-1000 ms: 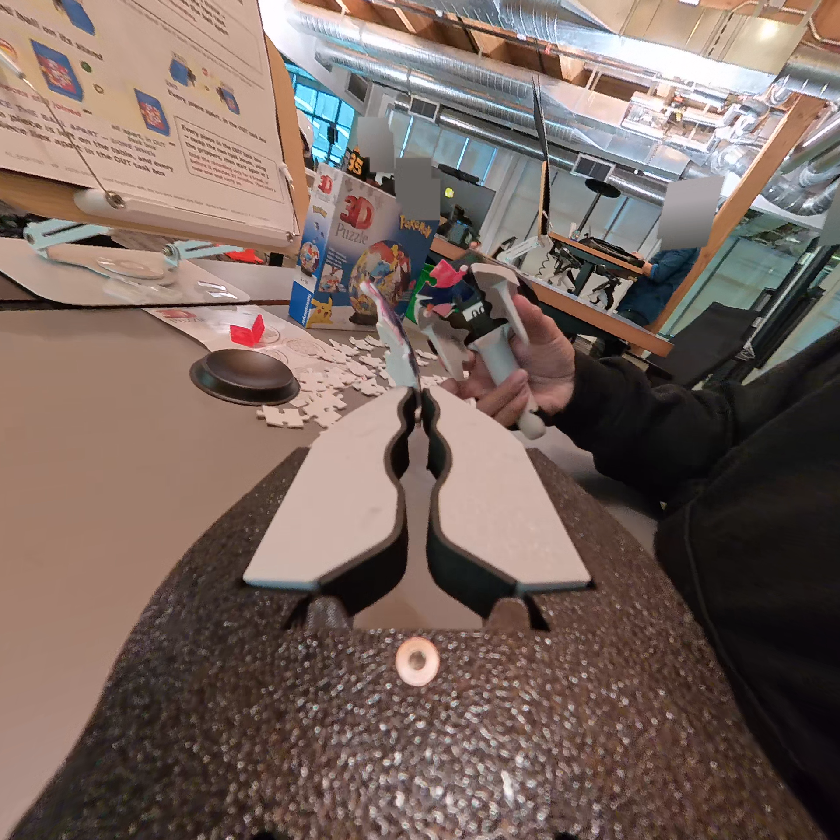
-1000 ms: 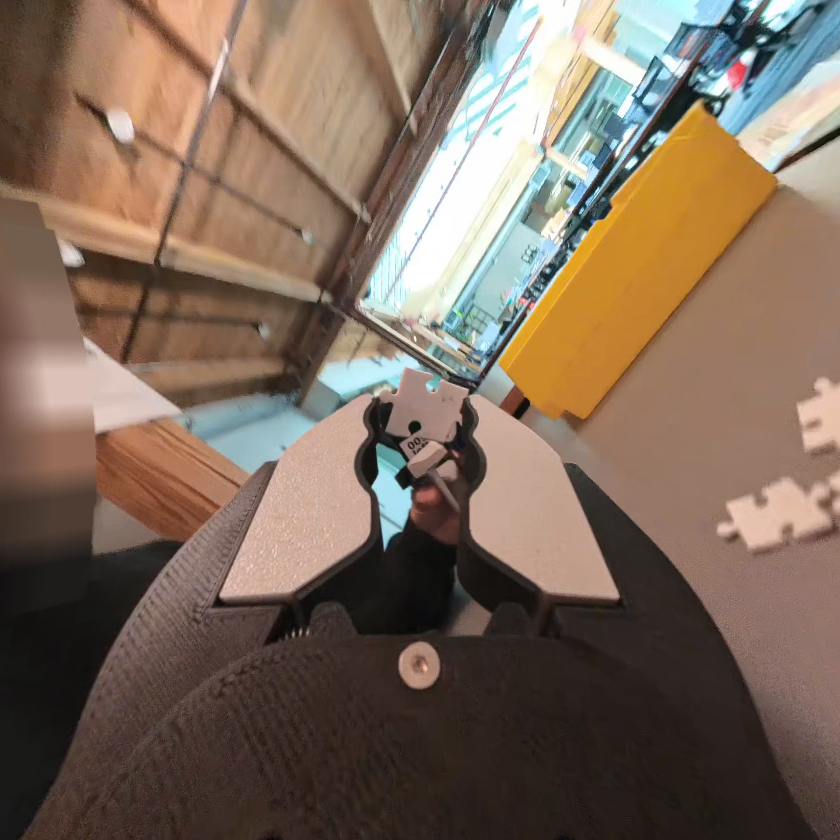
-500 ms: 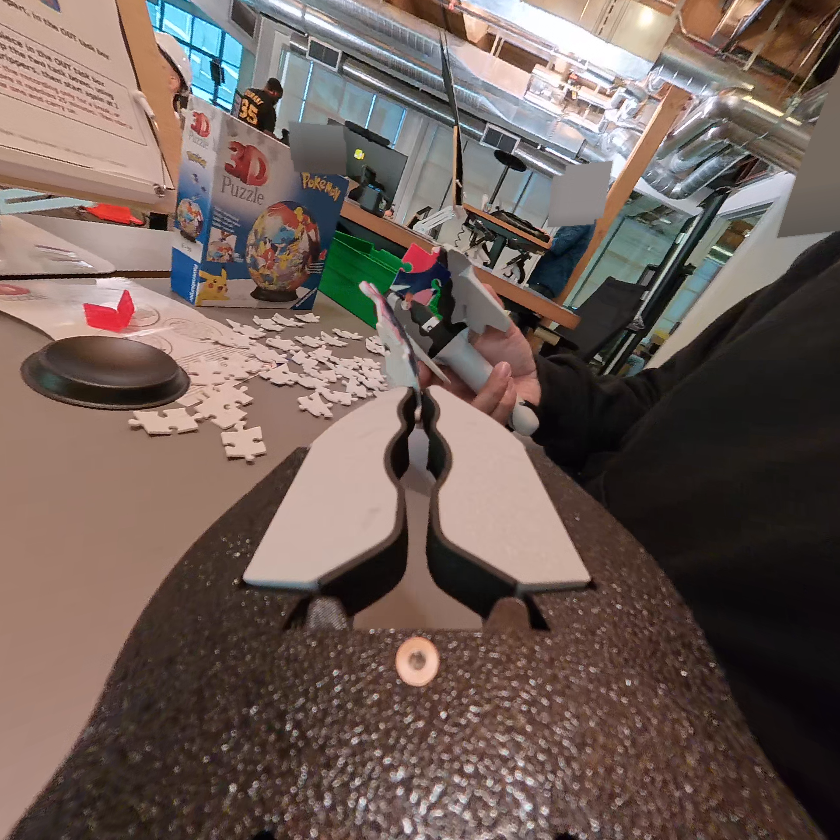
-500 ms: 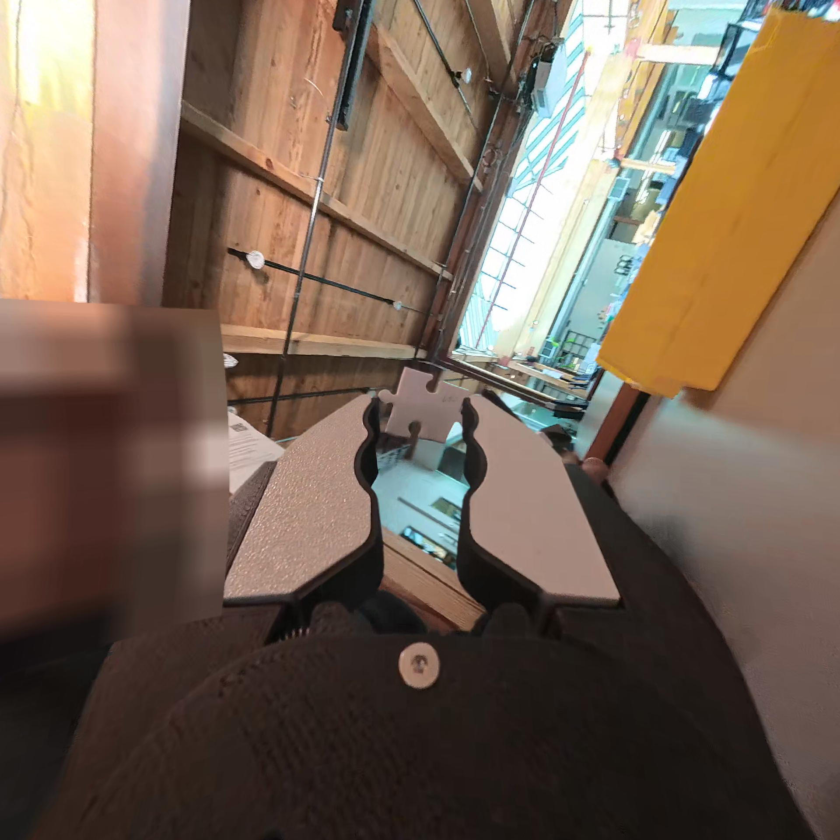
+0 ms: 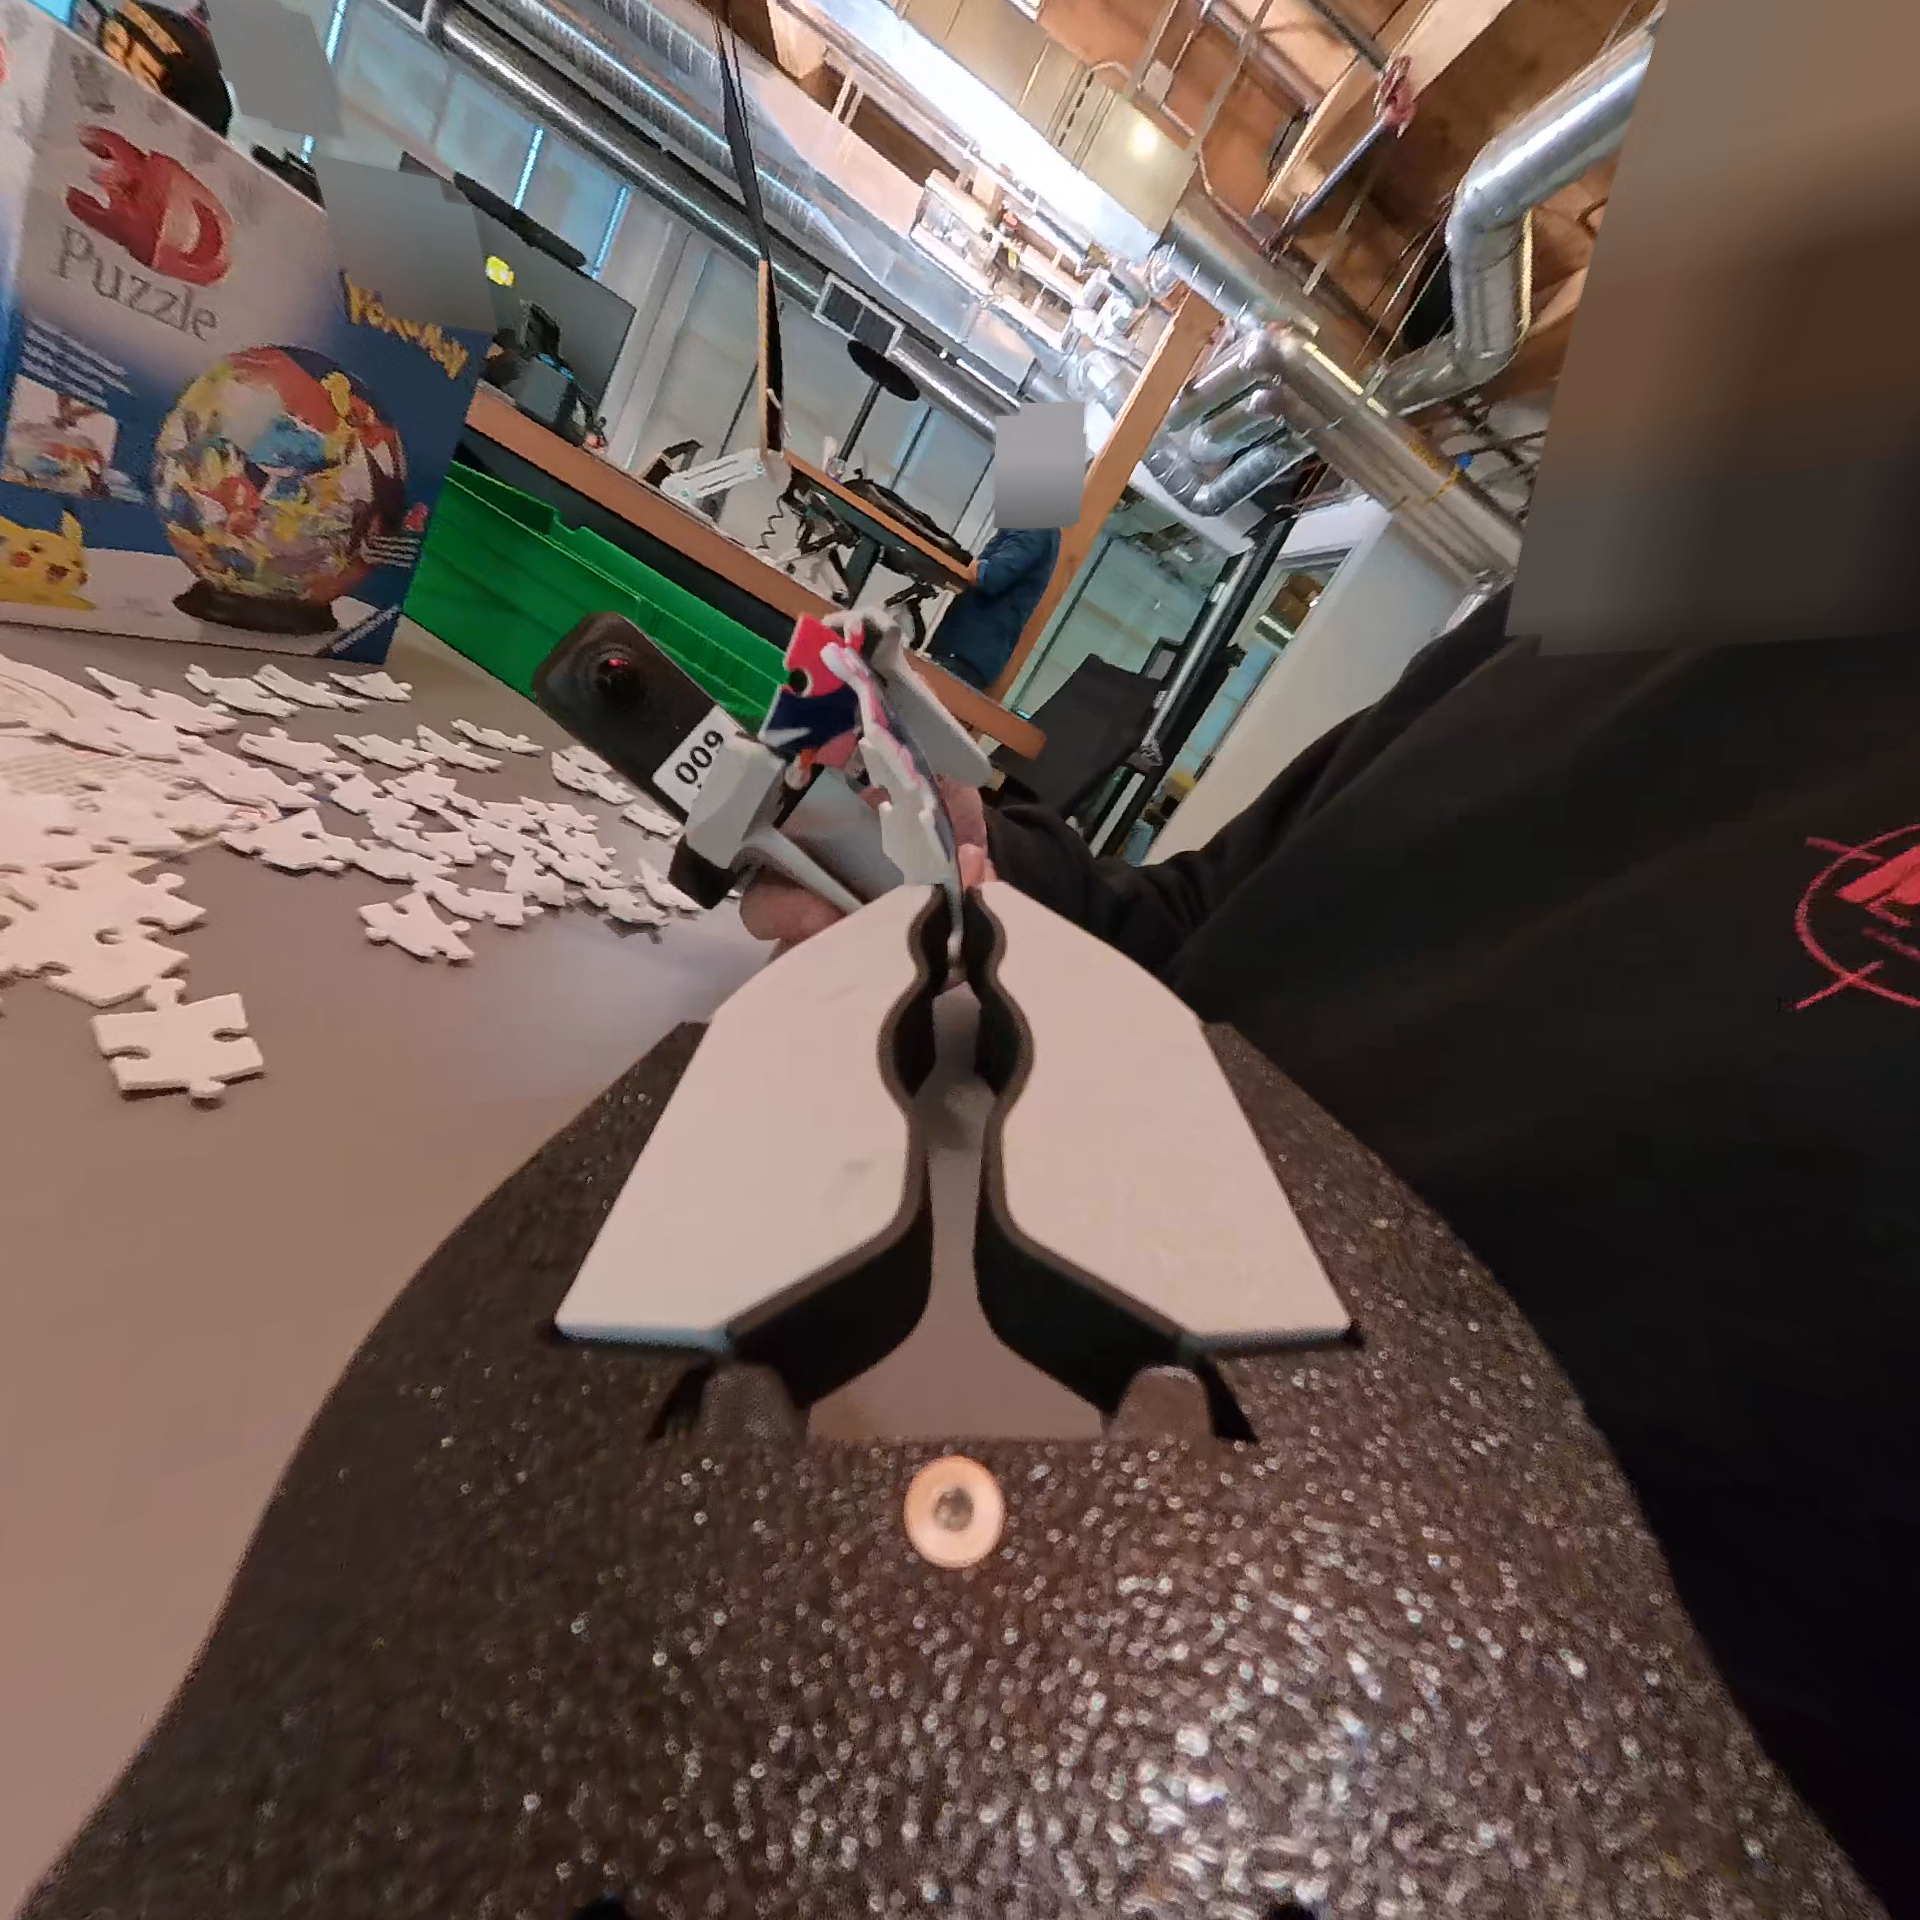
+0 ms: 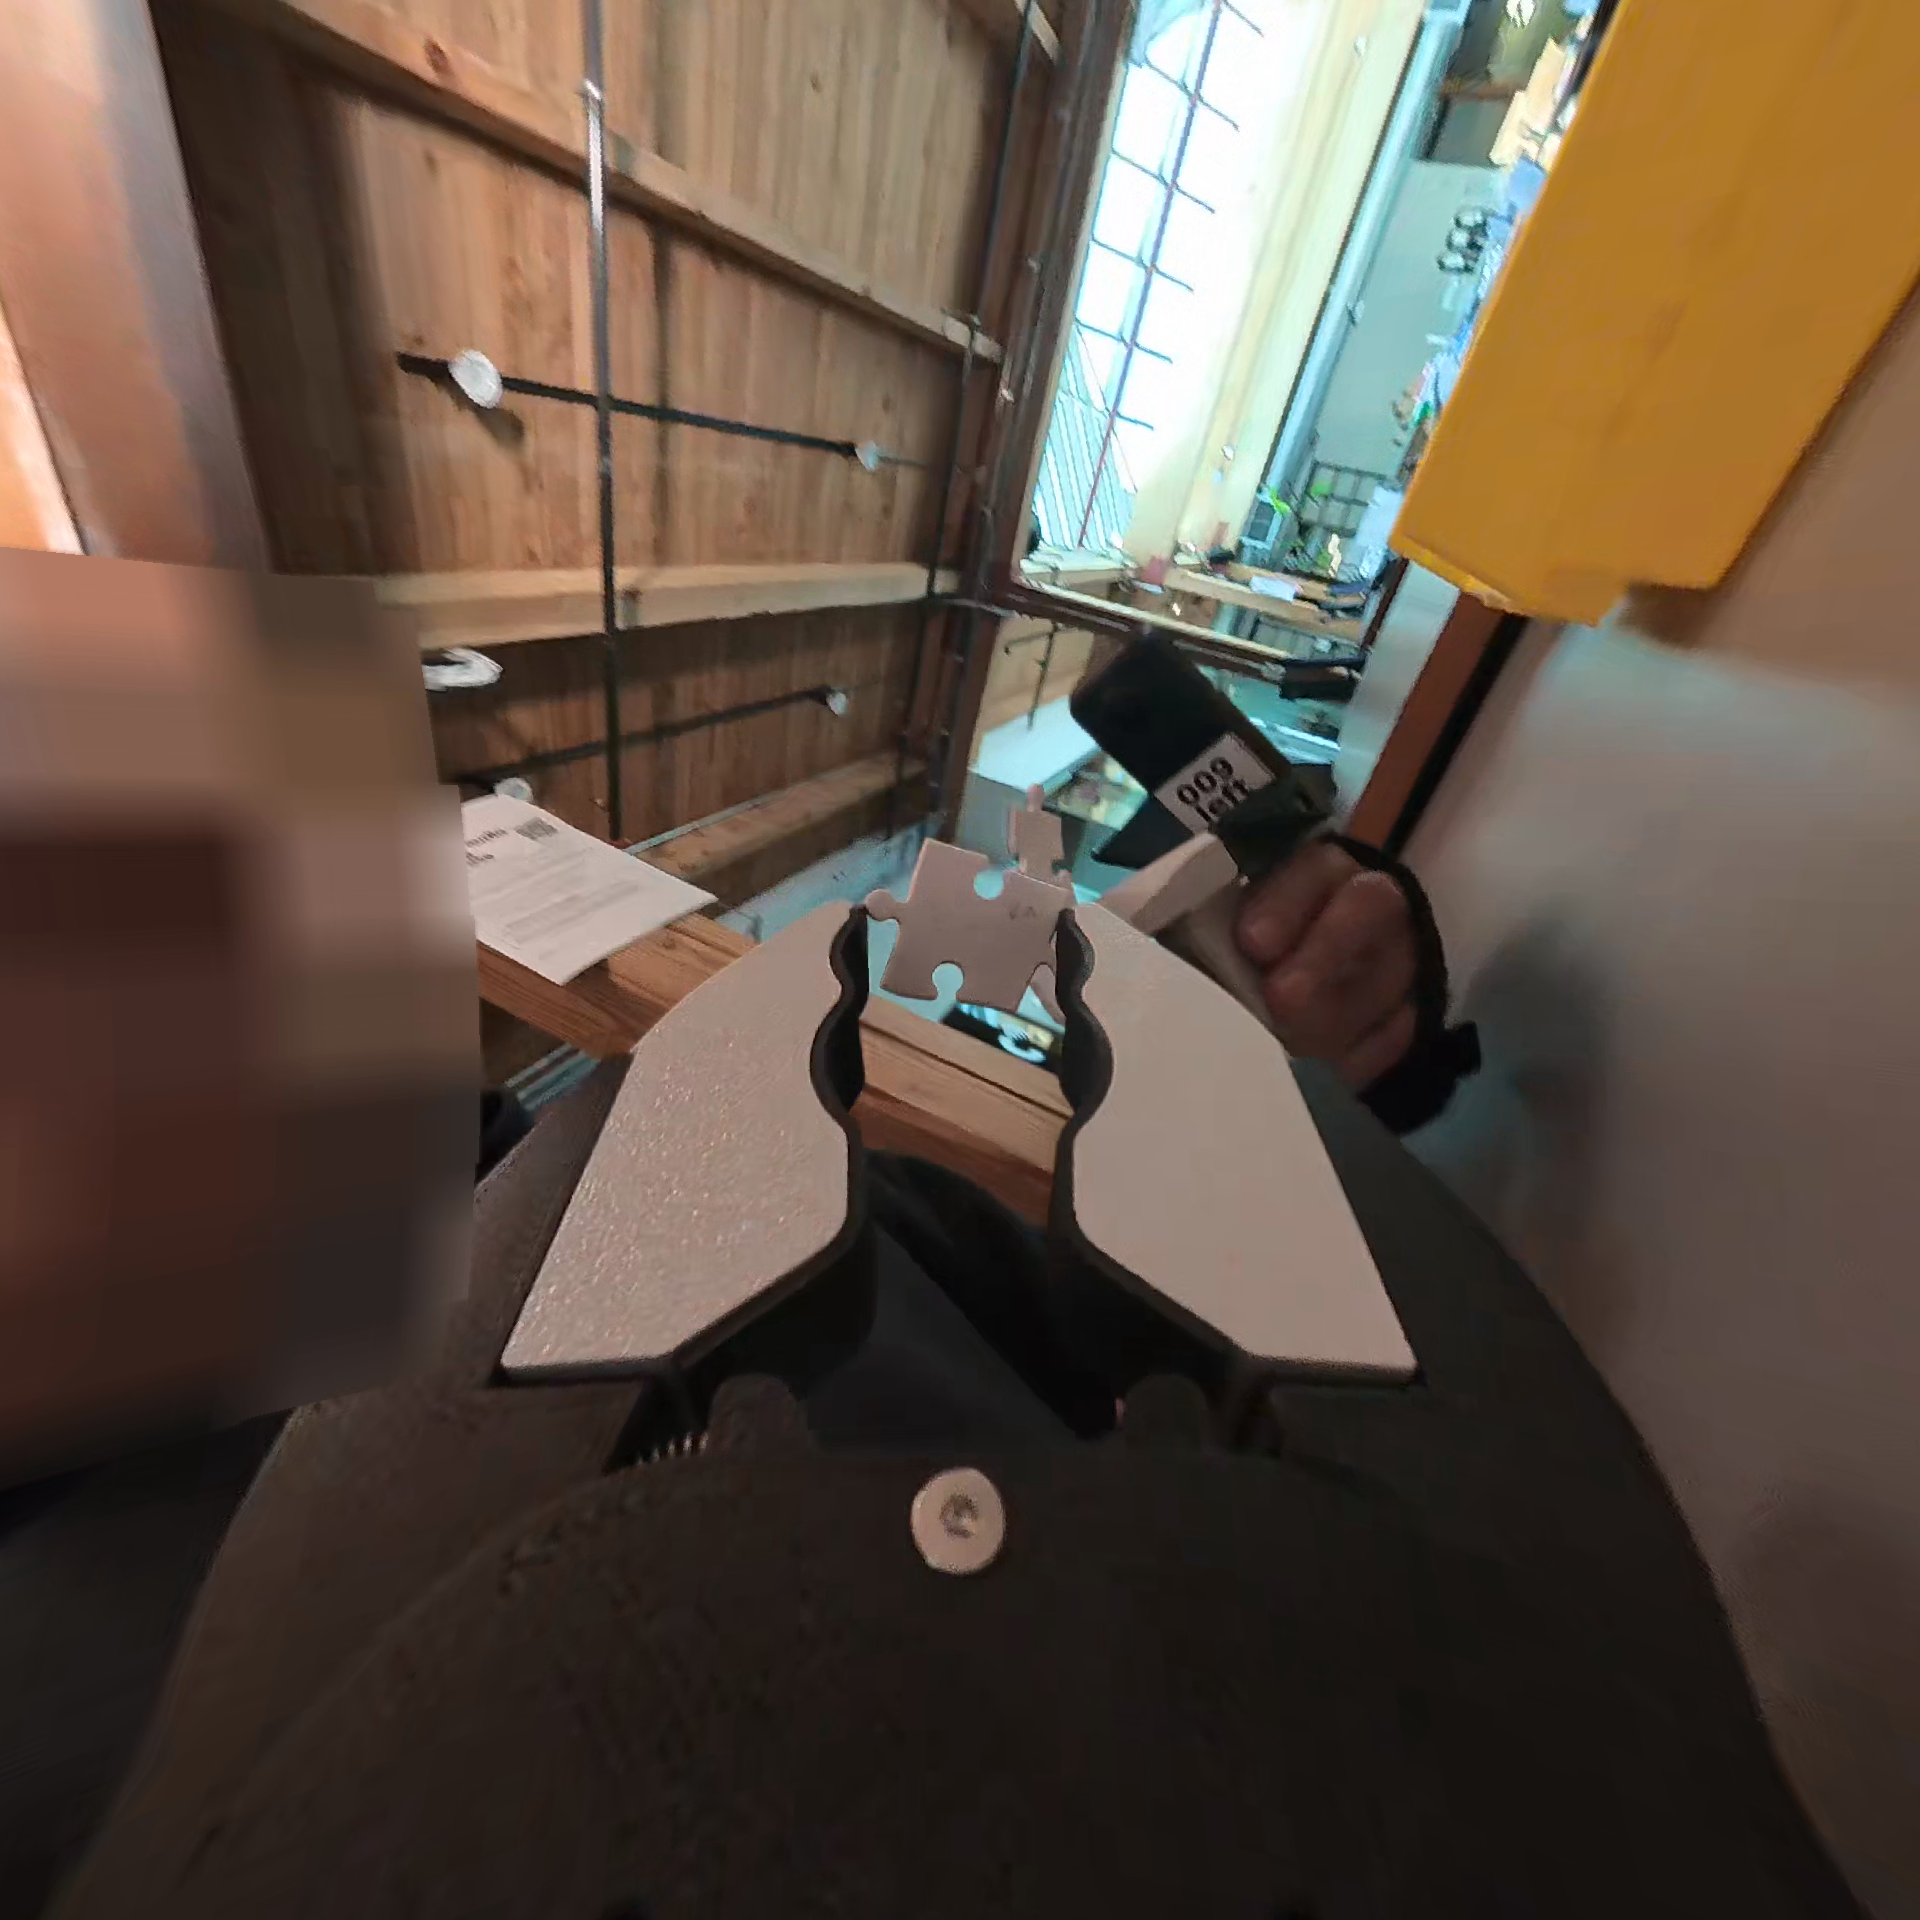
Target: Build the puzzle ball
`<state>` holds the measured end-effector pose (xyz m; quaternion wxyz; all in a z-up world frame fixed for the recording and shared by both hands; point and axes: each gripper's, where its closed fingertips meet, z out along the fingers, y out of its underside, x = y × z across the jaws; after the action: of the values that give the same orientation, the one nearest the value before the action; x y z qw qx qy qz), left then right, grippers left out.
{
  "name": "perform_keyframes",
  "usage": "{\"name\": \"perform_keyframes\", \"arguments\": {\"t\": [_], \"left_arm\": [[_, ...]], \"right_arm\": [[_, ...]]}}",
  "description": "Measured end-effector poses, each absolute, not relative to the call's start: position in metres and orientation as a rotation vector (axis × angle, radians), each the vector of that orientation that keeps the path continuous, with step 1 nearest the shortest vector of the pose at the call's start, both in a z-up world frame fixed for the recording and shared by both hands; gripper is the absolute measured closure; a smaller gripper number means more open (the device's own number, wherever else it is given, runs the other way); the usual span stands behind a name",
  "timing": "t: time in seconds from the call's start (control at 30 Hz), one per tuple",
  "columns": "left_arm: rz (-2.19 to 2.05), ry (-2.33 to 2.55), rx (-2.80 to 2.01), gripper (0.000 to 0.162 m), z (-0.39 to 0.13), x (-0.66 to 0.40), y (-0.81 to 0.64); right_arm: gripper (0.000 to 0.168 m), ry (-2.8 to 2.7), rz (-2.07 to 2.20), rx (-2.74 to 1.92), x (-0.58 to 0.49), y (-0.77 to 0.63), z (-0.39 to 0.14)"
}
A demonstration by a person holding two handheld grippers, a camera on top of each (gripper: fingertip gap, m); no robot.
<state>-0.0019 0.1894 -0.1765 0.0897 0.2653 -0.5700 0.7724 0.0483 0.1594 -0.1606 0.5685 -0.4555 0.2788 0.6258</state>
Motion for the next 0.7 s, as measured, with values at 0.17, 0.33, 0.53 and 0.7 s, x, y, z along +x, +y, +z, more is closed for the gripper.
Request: {"name": "perform_keyframes", "arguments": {"t": [0.17,0.33,0.53,0.7], "left_arm": [[2.245,-1.648,0.796,0.161,-0.179,-0.004,0.19],[2.173,-1.655,0.807,0.161,-0.186,-0.006,0.189],[2.115,-1.684,0.809,0.161,-0.192,-0.009,0.187],[2.021,-1.767,0.759,0.161,-0.197,-0.017,0.182]], "right_arm": [[0.133,0.631,1.49,-1.219,0.041,0.156,-0.169],[0.133,0.631,1.554,-1.346,0.031,0.154,-0.183],[0.133,0.614,1.628,-1.291,0.037,0.152,-0.173],[0.133,0.612,1.709,-1.306,0.034,0.147,-0.175]]}}
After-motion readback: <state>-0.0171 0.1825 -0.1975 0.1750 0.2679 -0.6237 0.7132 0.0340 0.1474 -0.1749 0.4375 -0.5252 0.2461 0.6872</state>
